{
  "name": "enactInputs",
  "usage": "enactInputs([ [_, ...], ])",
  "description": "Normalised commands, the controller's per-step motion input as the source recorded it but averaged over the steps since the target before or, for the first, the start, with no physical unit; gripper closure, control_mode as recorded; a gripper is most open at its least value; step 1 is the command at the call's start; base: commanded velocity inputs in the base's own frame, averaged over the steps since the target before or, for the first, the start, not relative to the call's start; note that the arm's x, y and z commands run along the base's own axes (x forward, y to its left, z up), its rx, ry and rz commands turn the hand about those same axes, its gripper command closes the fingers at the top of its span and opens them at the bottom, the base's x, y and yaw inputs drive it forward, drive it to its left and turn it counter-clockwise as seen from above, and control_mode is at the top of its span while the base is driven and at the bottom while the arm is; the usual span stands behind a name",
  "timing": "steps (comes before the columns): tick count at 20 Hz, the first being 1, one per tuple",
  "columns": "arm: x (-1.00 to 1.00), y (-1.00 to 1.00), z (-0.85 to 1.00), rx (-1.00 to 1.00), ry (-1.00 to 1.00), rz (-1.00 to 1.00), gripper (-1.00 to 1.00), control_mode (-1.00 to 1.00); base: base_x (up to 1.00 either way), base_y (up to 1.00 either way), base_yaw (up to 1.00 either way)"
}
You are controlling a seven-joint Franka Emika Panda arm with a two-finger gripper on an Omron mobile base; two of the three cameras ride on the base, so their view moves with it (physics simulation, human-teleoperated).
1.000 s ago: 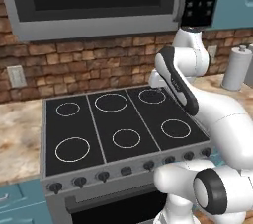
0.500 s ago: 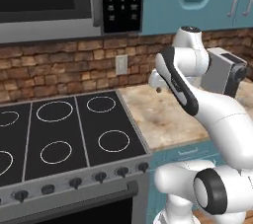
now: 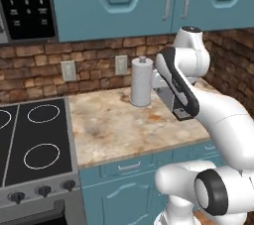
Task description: Navigate to the coffee machine.
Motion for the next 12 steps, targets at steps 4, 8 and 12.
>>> enactInputs([
  [4,0.00,0.00,0.00,0.00,0.00,0.00,-1.00,1.00,0.02,-0.78,0.00],
  [8,0.00,0.00,0.00,0.00,0.00,0.00,-1.00,1.00,0.00,-0.11,-0.02],
  [12,0.00,0.00,0.00,0.00,0.00,0.00,-1.00,1.00,0.33,-0.44,-0.13],
])
